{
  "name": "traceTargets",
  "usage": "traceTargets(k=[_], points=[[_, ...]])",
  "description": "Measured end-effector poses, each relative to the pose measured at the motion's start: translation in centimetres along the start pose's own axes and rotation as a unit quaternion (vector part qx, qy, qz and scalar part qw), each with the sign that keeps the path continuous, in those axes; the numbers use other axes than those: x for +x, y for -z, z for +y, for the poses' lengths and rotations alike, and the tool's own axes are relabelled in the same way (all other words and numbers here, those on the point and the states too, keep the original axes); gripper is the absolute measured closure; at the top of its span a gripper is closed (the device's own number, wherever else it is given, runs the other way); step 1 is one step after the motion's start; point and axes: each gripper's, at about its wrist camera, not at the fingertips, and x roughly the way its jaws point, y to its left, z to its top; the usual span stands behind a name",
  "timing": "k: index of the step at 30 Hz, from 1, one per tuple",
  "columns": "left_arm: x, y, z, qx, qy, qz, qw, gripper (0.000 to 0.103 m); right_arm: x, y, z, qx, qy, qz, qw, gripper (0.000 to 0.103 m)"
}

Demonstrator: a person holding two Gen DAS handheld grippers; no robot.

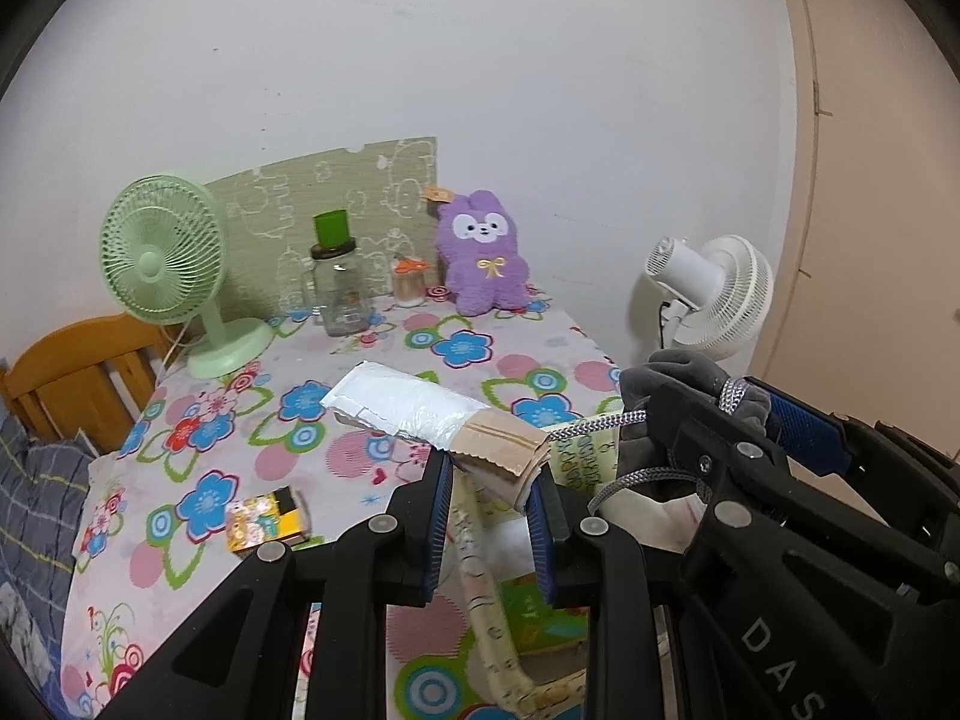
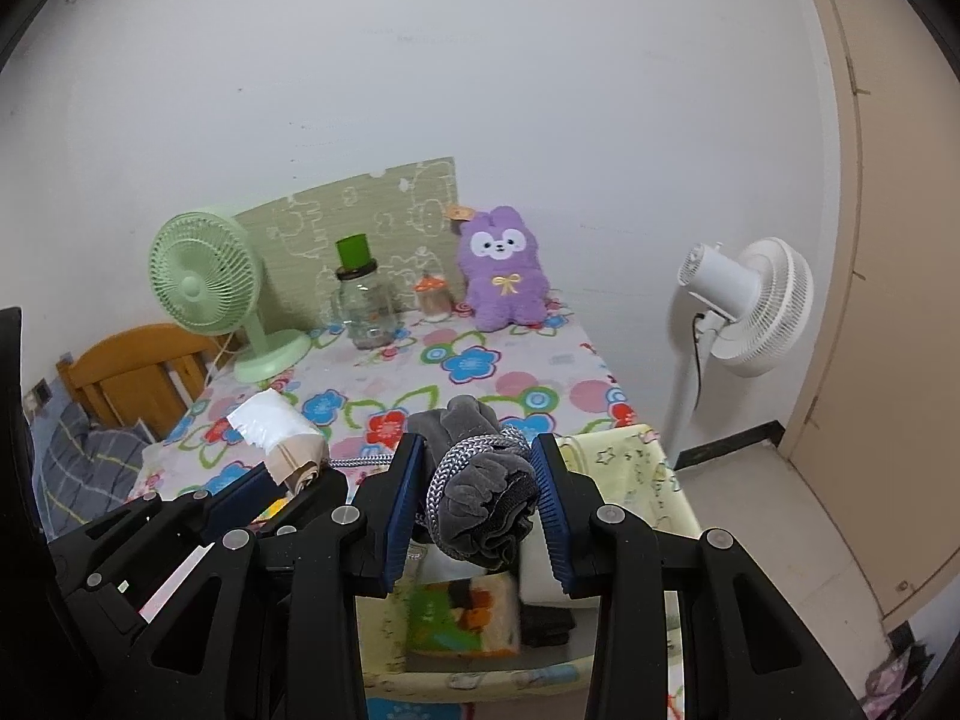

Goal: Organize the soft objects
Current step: 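Carry the white cloth and grey glove over the paper box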

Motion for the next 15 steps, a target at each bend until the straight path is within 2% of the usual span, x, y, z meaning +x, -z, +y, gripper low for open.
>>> traceTargets(k=[15], points=[[3.3, 0.0, -3.2, 0.037, 0.038, 0.022, 0.9984, 0.080, 1.9, 0.8, -3.7, 0.029, 0.045, 0.016, 0.998, 0.063]])
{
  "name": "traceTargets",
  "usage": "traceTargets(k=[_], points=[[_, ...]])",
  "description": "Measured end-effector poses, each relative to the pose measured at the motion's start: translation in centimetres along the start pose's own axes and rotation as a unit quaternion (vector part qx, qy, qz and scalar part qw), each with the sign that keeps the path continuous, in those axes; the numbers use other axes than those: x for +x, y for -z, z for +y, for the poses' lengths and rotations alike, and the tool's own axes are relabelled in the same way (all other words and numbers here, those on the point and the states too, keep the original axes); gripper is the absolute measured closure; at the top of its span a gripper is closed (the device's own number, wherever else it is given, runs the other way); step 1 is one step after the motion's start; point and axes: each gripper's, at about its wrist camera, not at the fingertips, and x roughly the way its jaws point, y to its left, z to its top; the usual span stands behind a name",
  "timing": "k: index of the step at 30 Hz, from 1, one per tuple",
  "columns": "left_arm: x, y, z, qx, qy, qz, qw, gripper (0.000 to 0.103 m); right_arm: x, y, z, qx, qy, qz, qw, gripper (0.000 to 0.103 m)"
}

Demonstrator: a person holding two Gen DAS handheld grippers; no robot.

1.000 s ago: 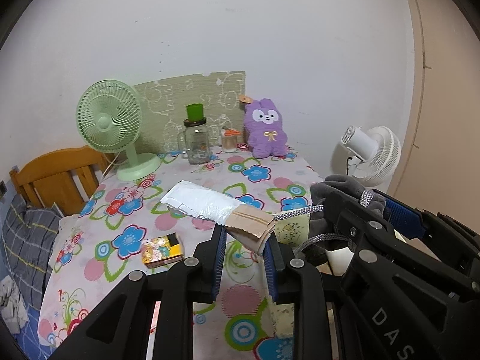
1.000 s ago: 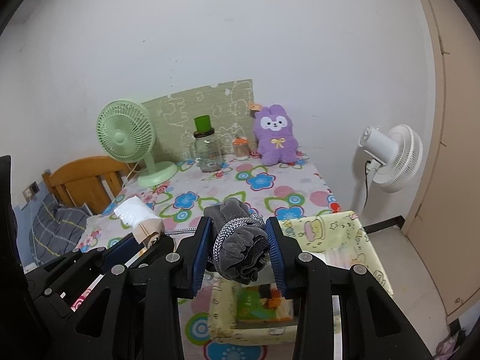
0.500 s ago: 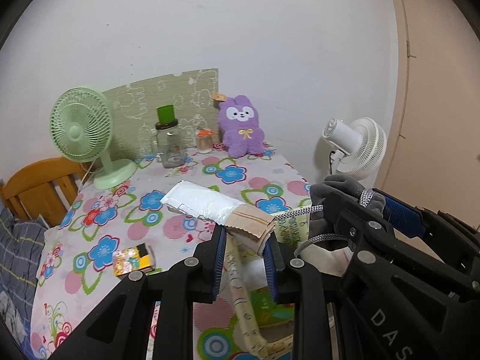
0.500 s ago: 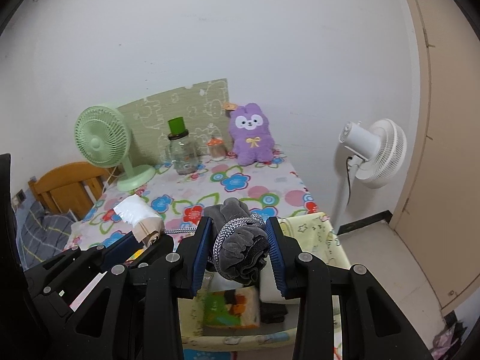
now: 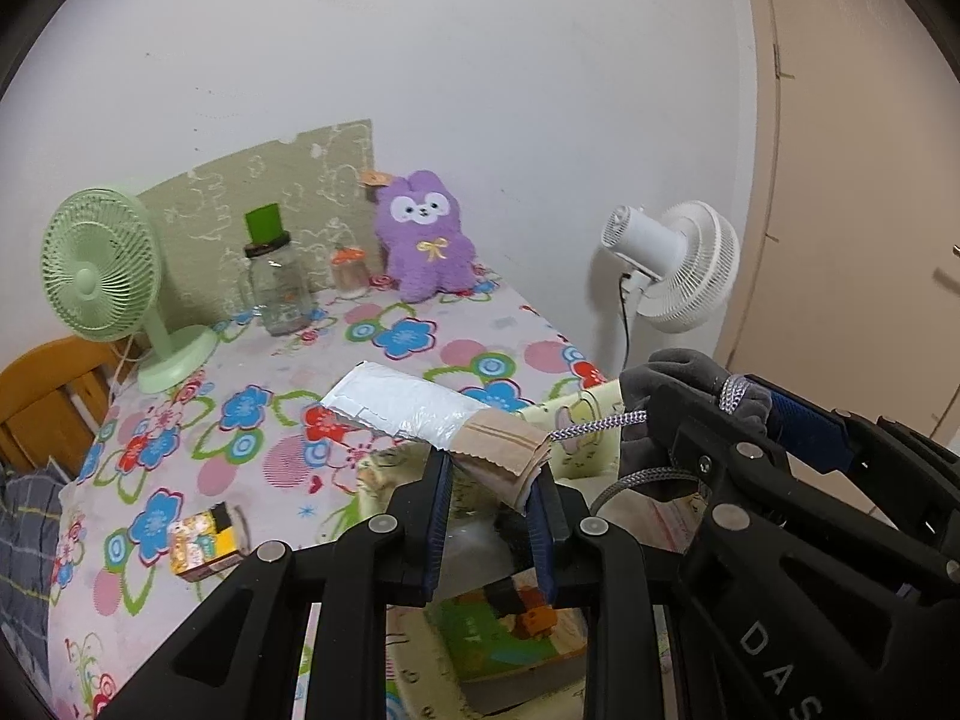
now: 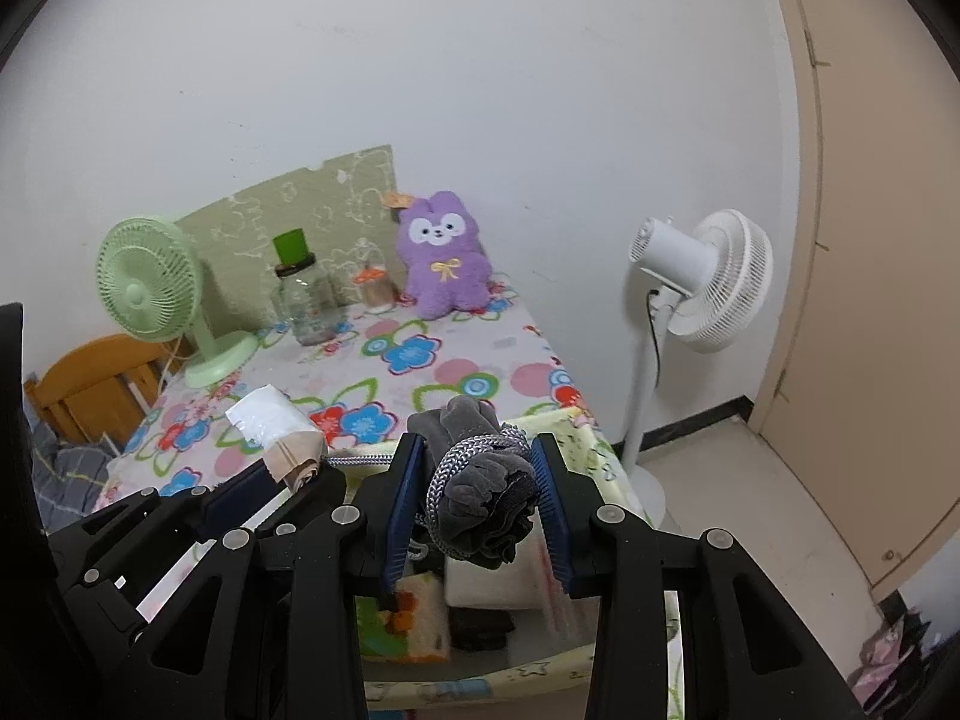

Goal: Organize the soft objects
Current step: 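Carry the white cloth and grey glove over the paper box, then open both tools to drop the cloth and glove into the paper box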

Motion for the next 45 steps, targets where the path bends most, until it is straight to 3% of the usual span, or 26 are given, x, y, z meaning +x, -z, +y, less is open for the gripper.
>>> traceTargets(k=[8, 11, 12, 16, 18, 21, 25, 27, 29, 32, 45], points=[[1.9, 0.6, -0.9, -0.001, 0.034, 0.031, 0.9989, 0.080, 1.1, 0.6, -1.3, 0.010, 0.024, 0.013, 1.000, 0.063], [2.6, 0.9, -1.2, -0.004, 0.045, 0.043, 0.9981, 0.075, 1.7, 0.9, -1.7, 0.012, 0.032, 0.021, 0.999, 0.063], [3.0, 1.0, -1.2, -0.005, 0.050, 0.051, 0.9974, 0.068, 2.0, 1.1, -1.8, 0.013, 0.034, 0.025, 0.999, 0.063], [3.4, 1.3, -1.0, -0.009, 0.033, 0.055, 0.9979, 0.052, 2.8, 1.3, -1.8, 0.016, 0.032, 0.036, 0.999, 0.063], [3.3, 1.3, -0.7, -0.011, 0.027, 0.053, 0.9982, 0.038, 3.1, 1.3, -1.6, 0.017, 0.029, 0.038, 0.999, 0.063], [3.4, 1.2, -0.3, -0.012, 0.019, 0.052, 0.9984, 0.028, 3.7, 1.2, -1.4, 0.018, 0.023, 0.044, 0.999, 0.063], [3.6, 1.1, 0.1, -0.014, 0.013, 0.054, 0.9983, 0.023, 4.1, 1.0, -1.0, 0.014, 0.019, 0.048, 0.999, 0.060], [3.7, 1.1, 0.3, -0.014, 0.014, 0.057, 0.9982, 0.021, 4.3, 0.9, -0.7, 0.010, 0.014, 0.051, 0.999, 0.058], [3.5, 1.1, 0.5, -0.016, 0.015, 0.055, 0.9982, 0.020, 4.4, 0.8, -0.6, 0.011, 0.008, 0.050, 0.999, 0.042], [3.5, 0.9, 0.5, -0.019, 0.014, 0.051, 0.9984, 0.018, 3.9, 0.7, -0.7, 0.022, -0.002, 0.035, 0.999, 0.027], [0.6, 0.7, 1.3, -0.017, 0.002, 0.021, 0.9996, 0.009, 1.8, 0.3, 0.2, 0.021, -0.014, 0.024, 0.999, 0.016]])
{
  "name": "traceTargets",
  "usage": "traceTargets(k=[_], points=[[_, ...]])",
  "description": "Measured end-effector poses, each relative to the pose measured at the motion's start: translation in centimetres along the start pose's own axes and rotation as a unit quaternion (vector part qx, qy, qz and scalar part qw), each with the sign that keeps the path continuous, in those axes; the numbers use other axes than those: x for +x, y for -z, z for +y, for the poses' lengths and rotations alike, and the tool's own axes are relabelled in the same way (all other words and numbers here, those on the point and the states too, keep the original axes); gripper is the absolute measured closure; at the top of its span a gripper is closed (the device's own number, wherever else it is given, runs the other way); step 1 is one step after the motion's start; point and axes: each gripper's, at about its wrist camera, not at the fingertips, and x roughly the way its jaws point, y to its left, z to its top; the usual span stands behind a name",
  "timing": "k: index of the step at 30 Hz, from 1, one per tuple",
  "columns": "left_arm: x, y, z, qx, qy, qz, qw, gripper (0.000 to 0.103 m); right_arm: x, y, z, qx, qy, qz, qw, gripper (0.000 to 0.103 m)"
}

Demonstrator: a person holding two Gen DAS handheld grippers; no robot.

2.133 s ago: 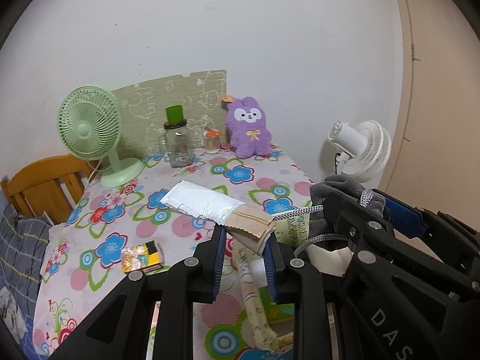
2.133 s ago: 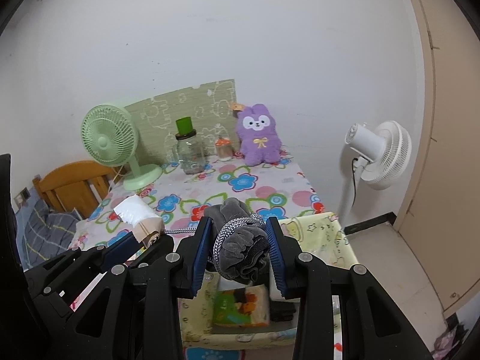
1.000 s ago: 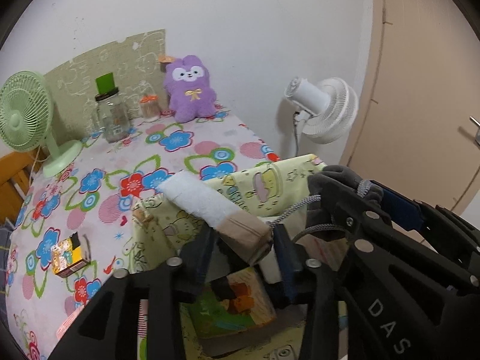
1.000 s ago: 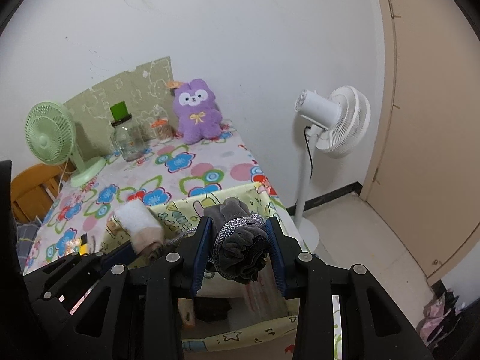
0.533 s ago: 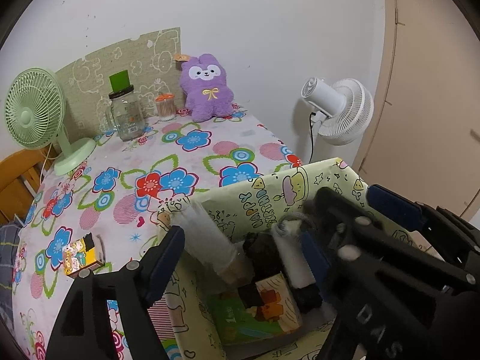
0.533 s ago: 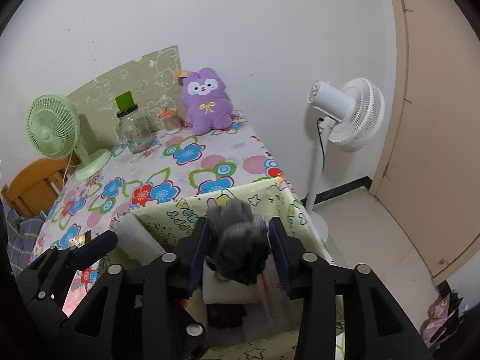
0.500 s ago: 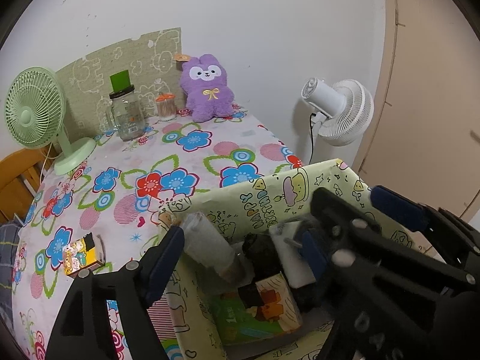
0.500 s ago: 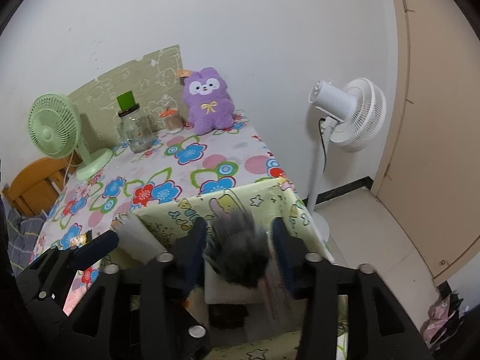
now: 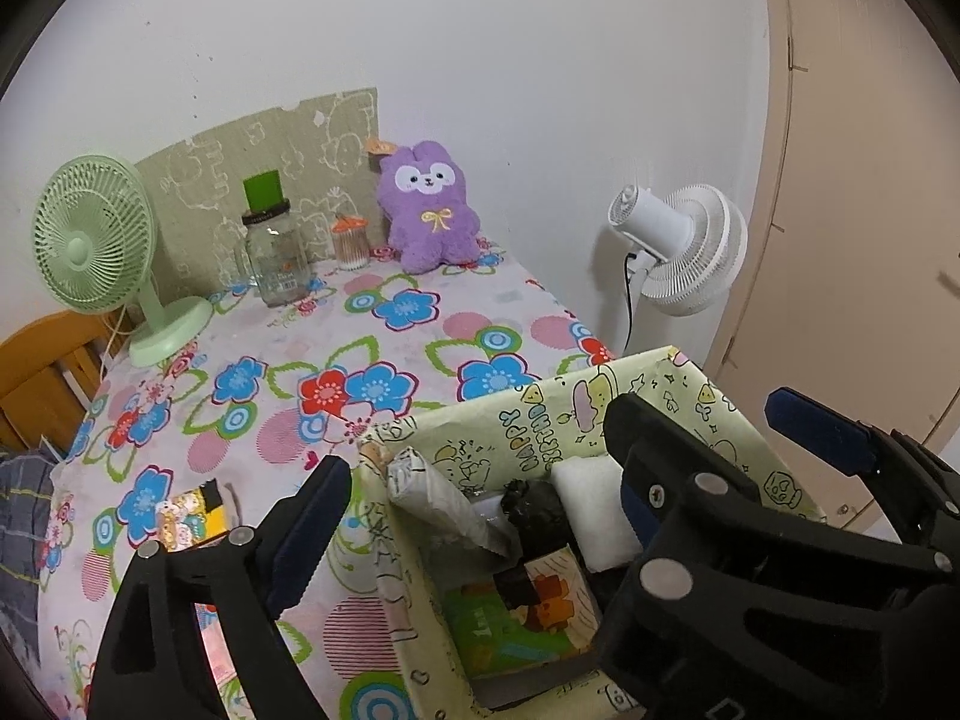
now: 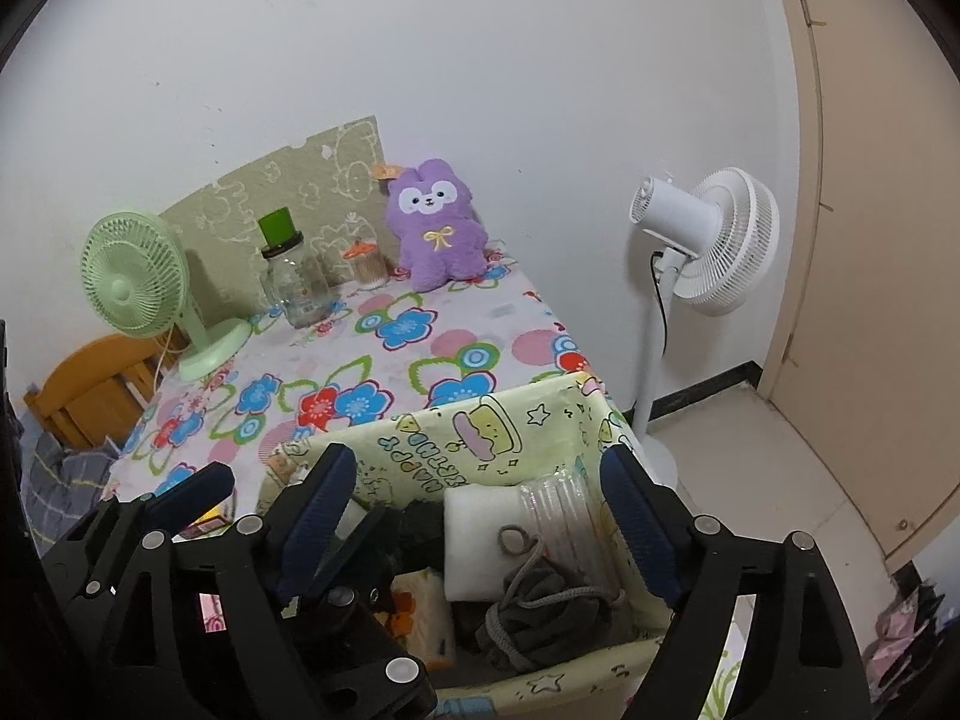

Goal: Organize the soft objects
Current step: 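Open both tools to drop the cloth and glove into the paper box, then withdraw both tools and reach toward the pink paper packet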

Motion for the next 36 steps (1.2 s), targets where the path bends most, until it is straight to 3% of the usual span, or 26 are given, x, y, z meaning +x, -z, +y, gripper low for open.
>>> traceTargets(k=[14, 36], points=[[-3.9, 0.0, 1.7, -0.005, -0.008, -0.030, 0.9995, 0.008, -3.3, -0.1, 2.6, -0.014, -0.006, -0.028, 0.999, 0.008], [-7.6, 1.3, 6.1, -0.023, -0.045, -0.057, 0.9971, 0.004, -5.6, 0.4, 8.3, -0.054, -0.037, -0.040, 0.997, 0.008]])
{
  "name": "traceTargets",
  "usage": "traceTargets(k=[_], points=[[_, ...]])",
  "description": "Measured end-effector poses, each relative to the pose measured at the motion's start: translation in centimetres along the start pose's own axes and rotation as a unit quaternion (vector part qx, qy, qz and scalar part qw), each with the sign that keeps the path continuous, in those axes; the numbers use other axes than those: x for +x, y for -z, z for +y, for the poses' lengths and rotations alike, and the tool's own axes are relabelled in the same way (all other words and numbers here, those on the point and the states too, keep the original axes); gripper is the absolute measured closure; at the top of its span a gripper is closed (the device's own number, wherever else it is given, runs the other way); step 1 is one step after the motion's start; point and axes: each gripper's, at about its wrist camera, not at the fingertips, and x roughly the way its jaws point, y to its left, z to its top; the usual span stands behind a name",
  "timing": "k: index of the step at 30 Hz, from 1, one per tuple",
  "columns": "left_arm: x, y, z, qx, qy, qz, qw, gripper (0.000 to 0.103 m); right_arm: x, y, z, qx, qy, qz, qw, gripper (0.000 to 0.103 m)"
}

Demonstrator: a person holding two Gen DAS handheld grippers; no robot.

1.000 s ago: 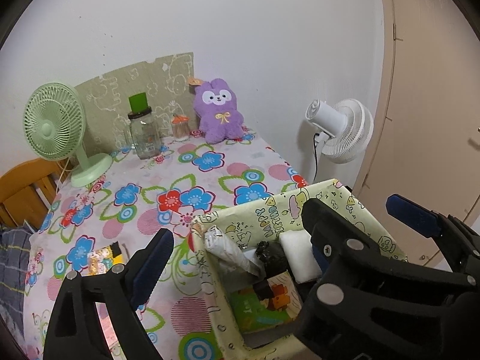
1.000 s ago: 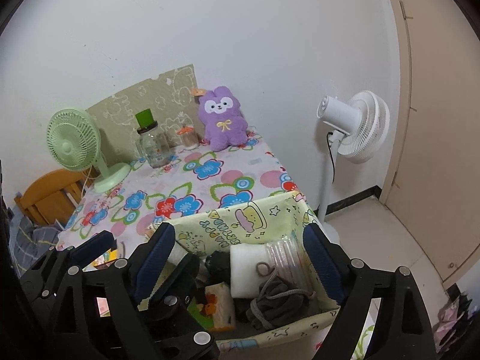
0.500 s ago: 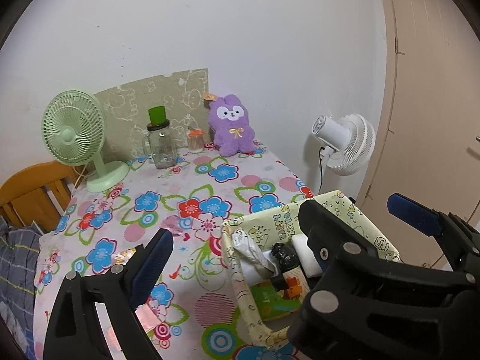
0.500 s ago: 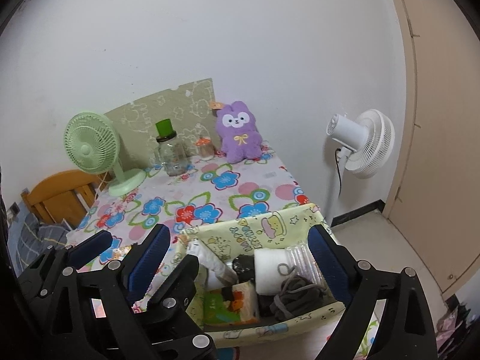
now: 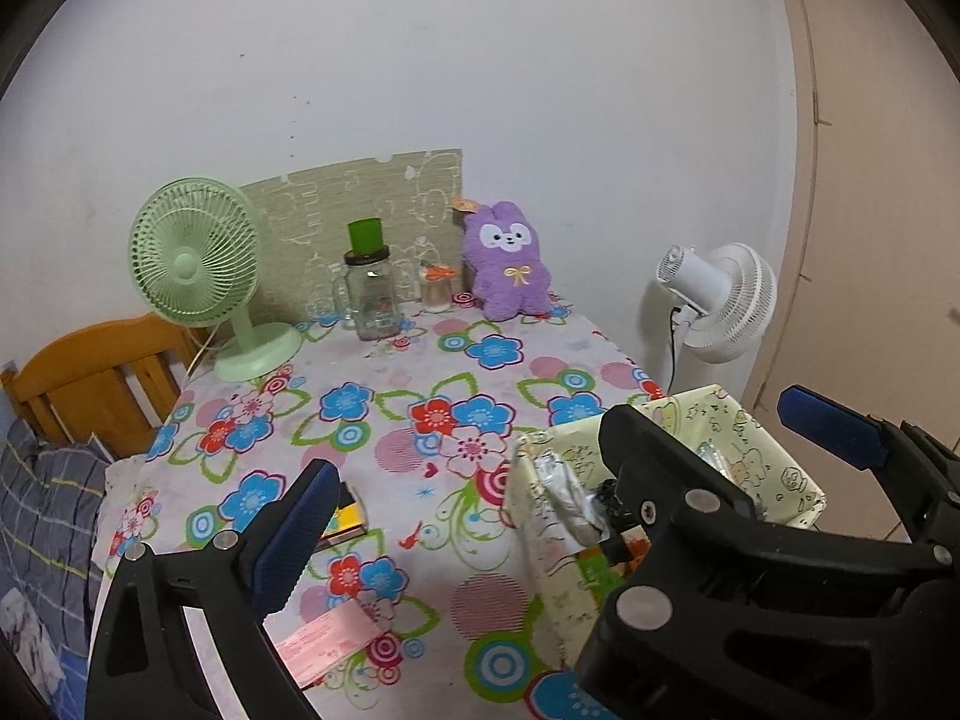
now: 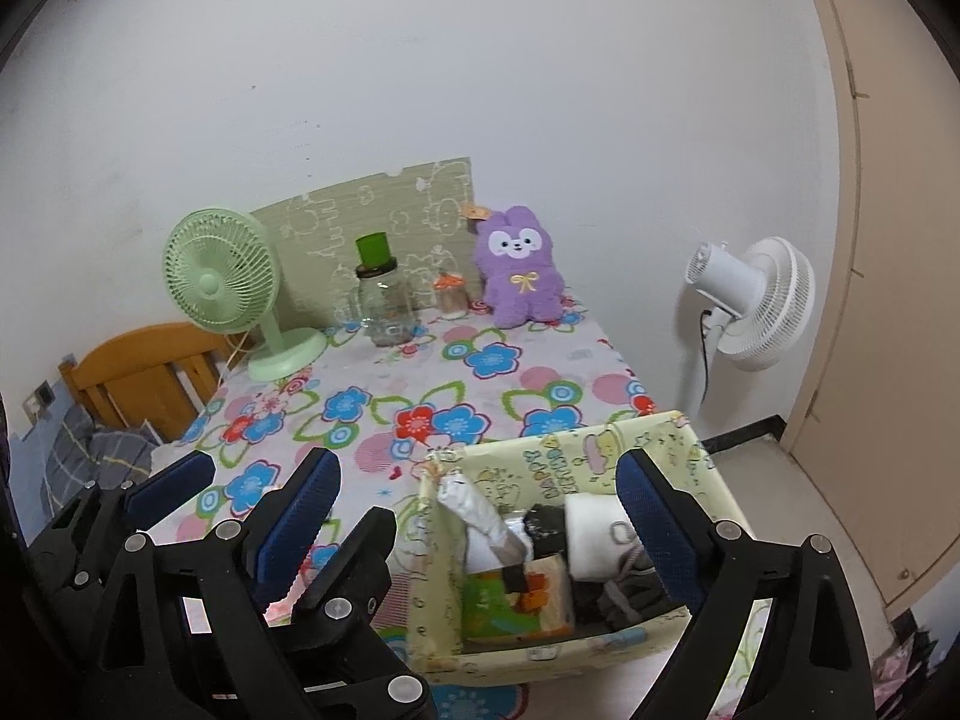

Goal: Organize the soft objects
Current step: 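Withdraw both tools and reach toward the pink paper packet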

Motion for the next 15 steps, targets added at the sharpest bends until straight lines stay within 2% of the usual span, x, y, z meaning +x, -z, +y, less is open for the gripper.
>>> traceTargets(k=[15], points=[[-0.2, 1.0, 4.1, -0.017, -0.024, 0.004, 0.9995, 0.004, 1.2, 0.7, 4.0, -0.017, -0.032, 0.012, 0.999, 0.008]])
